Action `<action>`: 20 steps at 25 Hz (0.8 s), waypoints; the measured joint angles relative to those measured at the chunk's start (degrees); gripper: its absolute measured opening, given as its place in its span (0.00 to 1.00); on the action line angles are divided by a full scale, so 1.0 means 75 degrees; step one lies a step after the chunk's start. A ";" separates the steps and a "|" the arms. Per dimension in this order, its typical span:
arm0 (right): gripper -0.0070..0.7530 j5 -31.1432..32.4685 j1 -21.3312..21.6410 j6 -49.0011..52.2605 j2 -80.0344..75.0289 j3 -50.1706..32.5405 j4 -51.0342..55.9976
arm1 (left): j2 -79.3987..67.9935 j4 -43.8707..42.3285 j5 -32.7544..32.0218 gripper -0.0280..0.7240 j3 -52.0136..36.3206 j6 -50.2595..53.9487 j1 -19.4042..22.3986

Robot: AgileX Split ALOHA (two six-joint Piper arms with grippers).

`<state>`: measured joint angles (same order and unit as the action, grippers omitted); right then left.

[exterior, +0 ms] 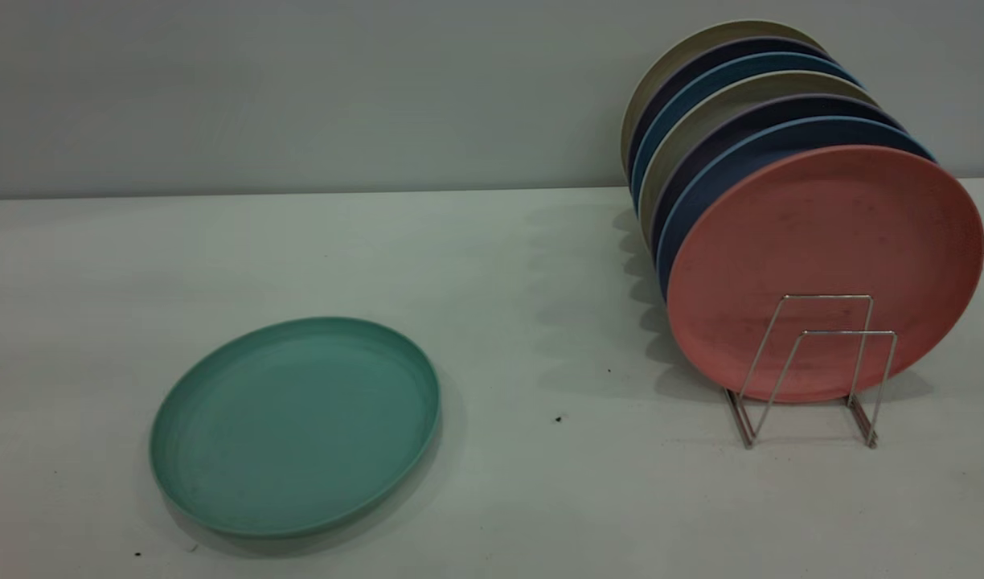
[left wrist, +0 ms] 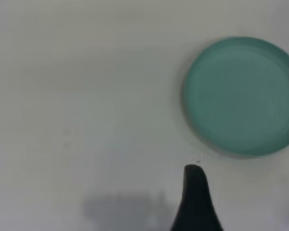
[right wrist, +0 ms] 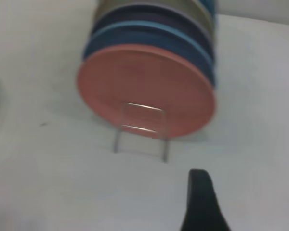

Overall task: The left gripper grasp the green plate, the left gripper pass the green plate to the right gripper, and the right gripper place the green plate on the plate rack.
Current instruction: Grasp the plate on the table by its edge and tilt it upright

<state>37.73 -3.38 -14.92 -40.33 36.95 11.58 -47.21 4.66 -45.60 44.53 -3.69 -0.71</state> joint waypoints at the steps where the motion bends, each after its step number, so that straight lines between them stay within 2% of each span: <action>1: 0.68 -0.0163 0.0000 -0.0405 -0.0354 0.0050 0.0414 | -0.0321 0.0100 0.0184 0.80 0.0078 -0.0059 0.0000; 5: 0.68 -0.0751 -0.0149 -0.2111 -0.1614 0.0252 0.2178 | -0.1710 0.0569 0.0759 0.81 0.0395 -0.0220 0.0000; 9: 0.68 -0.1179 -0.0979 -0.3490 -0.2763 0.0506 0.3601 | -0.2941 0.1079 0.0928 0.81 0.0671 -0.0898 0.0000; 14: 0.68 -0.1413 -0.2286 -0.3930 -0.4203 0.0854 0.4616 | -0.4348 0.1704 0.1116 0.81 0.0784 -0.1732 0.0013; 17: 0.68 -0.1488 -0.2852 -0.4092 -0.4927 0.0994 0.4995 | -0.5226 0.1867 0.1312 0.81 0.0814 -0.2043 0.0215; 20: 0.68 -0.1535 -0.3184 -0.4365 -0.5454 0.1028 0.5379 | -0.6162 0.2070 0.1431 0.81 0.1000 -0.2366 0.0553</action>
<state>26.22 -27.26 -47.65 -81.24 44.66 51.93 -93.42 20.18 -34.87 52.03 -21.44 3.44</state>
